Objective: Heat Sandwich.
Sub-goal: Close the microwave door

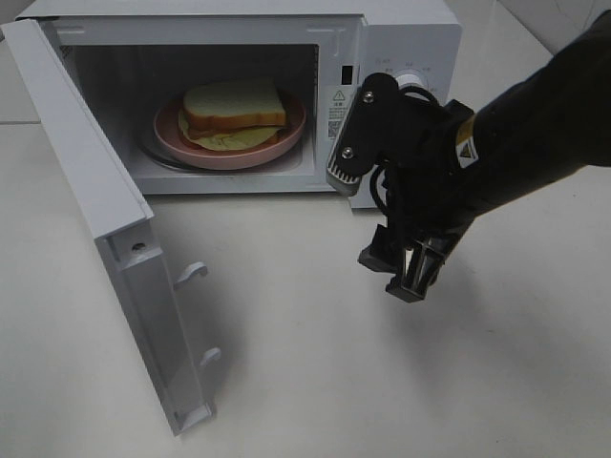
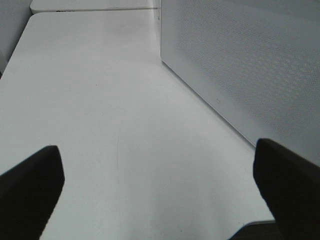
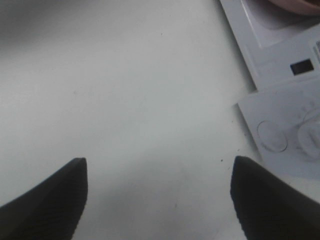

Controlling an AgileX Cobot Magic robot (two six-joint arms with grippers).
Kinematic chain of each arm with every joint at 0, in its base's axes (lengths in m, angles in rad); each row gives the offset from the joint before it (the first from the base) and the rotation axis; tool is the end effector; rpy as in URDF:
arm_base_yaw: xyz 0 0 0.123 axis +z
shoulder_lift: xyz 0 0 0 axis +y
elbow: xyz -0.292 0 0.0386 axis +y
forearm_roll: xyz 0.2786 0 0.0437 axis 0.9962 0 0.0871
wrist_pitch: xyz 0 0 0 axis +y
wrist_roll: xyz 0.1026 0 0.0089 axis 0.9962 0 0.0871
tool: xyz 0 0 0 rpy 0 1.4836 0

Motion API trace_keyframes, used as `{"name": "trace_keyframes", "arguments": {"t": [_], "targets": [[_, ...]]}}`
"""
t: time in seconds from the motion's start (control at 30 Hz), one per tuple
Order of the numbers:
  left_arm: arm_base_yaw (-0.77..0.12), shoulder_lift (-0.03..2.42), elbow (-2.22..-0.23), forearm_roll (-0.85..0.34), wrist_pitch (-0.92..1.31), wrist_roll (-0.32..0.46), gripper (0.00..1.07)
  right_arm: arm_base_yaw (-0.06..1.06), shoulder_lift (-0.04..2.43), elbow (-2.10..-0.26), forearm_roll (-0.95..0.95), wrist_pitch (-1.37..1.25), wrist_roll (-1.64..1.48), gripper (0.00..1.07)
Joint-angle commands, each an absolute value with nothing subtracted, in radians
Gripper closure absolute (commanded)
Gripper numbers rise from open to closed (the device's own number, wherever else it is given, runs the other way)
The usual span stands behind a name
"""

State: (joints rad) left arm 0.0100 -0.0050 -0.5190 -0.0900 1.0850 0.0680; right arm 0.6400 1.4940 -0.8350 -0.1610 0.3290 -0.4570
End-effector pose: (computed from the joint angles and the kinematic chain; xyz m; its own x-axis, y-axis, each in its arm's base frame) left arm 0.0186 -0.0080 0.2906 -0.4530 0.0213 -0.8912 0.0726 0.9973 -0.0131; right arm 0.2657 0.1911 0.2007 -0.1873 -0.8522 -0.4885 -0.8265 0.4055 -0.3904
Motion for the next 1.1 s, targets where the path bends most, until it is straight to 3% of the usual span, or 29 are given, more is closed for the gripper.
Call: {"name": "trace_keyframes", "arguments": {"t": [0.03,0.5,1.1], "targets": [[0.004,-0.028,-0.518,-0.092,1.071,0.066,0.09,0.641,1.454,-0.807,-0.164,0.357,-0.398,0.31],[0.004,-0.028,-0.518,-0.092,1.071,0.066,0.09,0.641,1.26,-0.726,-0.157,0.619,-0.055,0.31],[0.004,-0.028,-0.518,-0.092,1.071,0.066,0.09,0.641,0.947,-0.725,-0.157,1.011,0.08,0.32]]}}
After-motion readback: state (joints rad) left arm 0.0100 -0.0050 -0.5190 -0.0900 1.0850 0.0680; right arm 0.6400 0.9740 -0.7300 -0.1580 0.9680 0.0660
